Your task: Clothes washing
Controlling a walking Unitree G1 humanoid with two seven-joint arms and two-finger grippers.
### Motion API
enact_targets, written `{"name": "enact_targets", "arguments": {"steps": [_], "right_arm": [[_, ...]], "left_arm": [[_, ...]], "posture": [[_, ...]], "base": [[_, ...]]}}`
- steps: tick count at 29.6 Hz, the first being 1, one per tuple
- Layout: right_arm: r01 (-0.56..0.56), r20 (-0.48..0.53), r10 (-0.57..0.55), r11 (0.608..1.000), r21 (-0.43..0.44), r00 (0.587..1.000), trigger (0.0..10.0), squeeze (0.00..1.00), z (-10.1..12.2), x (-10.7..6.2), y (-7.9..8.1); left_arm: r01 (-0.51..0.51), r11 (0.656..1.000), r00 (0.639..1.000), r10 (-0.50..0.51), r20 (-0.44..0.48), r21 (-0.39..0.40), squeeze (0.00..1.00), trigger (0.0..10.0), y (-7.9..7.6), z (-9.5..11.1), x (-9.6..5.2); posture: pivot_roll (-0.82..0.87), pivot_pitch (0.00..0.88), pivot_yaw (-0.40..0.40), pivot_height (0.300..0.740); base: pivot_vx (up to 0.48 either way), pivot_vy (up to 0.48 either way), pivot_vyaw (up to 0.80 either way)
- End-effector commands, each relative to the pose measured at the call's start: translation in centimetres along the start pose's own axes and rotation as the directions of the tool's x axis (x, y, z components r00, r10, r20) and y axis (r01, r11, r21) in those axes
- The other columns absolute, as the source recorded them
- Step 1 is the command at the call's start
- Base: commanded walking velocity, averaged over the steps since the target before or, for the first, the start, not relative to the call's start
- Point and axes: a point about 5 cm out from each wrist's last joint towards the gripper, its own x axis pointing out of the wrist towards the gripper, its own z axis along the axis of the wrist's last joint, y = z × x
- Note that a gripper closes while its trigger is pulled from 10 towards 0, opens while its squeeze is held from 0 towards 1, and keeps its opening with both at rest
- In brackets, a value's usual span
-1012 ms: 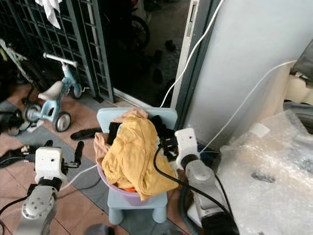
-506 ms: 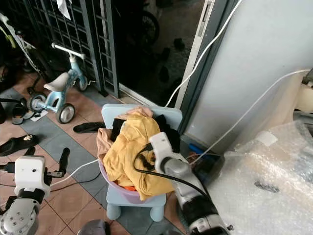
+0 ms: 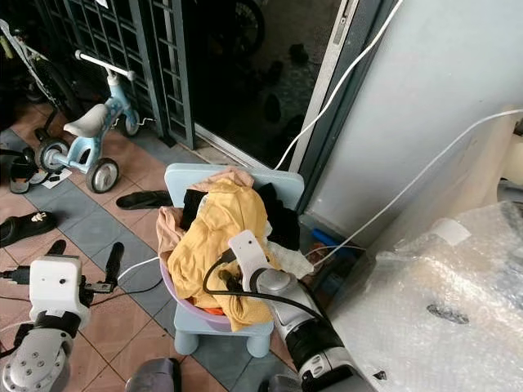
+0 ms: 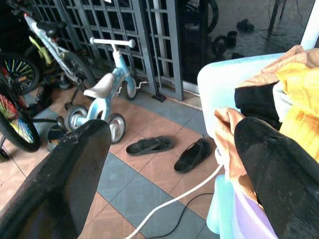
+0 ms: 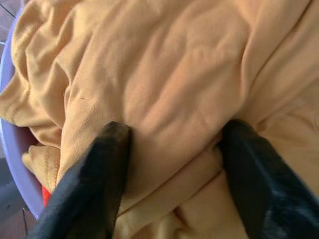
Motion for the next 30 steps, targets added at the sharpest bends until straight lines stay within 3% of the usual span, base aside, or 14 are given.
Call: {"name": "enact_targets", "arguments": {"steps": [1,13,23,27,30], "right_arm": [[0.010,-0.072,-0.008,1.000,0.028,0.997,0.0,0.00,-1.5,0.0,-0.3],[0.029,-0.118,-0.022,0.998,0.063,0.993,0.0,0.00,-2.2,0.0,-1.4],[0.097,-0.110,-0.089,0.993,0.068,0.990,0.0,0.00,-1.8,0.0,-3.1],[0.117,-0.041,-0.115,0.990,0.078,0.993,0.0,0.00,-0.7,-0.1,-3.7],[0.133,0.118,-0.154,0.977,0.169,0.981,0.0,0.00,1.9,-0.5,-4.6]], "left_arm": [[0.004,1.000,1.000,-0.004,0.000,-0.002,0.00,10.0,-0.4,0.2,-0.1],[0.010,1.000,1.000,-0.010,0.012,-0.010,0.00,10.0,-1.2,0.5,1.0],[0.063,0.998,0.996,-0.063,0.058,-0.008,0.00,10.0,-2.6,0.9,2.9],[0.057,0.998,0.996,-0.057,0.069,-0.001,0.00,10.0,-2.6,1.0,3.3],[0.047,0.999,0.996,-0.048,0.080,0.010,0.00,10.0,-2.4,1.1,3.8]], "posture": [[0.14,0.112,-0.116,0.740],[0.12,0.087,-0.140,0.740],[0.10,0.000,-0.147,0.740],[0.10,0.000,-0.149,0.740],[0.09,0.000,-0.139,0.740]], "base": [[0.000,0.000,0.00],[0.000,0.000,0.00],[0.000,0.000,0.00],[0.000,0.000,0.00],[0.000,0.000,0.00]]}}
